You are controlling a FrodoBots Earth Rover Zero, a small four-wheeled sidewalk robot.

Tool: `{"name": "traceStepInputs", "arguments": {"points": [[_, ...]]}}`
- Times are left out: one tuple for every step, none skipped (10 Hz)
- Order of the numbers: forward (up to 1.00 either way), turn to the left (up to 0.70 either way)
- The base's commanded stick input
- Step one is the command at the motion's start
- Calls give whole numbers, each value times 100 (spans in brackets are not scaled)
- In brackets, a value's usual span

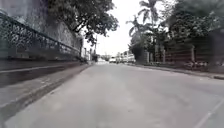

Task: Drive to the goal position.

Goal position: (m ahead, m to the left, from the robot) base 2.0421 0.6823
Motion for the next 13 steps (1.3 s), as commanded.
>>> {"name": "traceStepInputs", "arguments": {"points": [[100,4],[100,3],[100,2],[100,0],[100,0],[100,0],[100,0],[100,0],[100,4],[100,7],[100,14],[100,16],[100,14]]}}
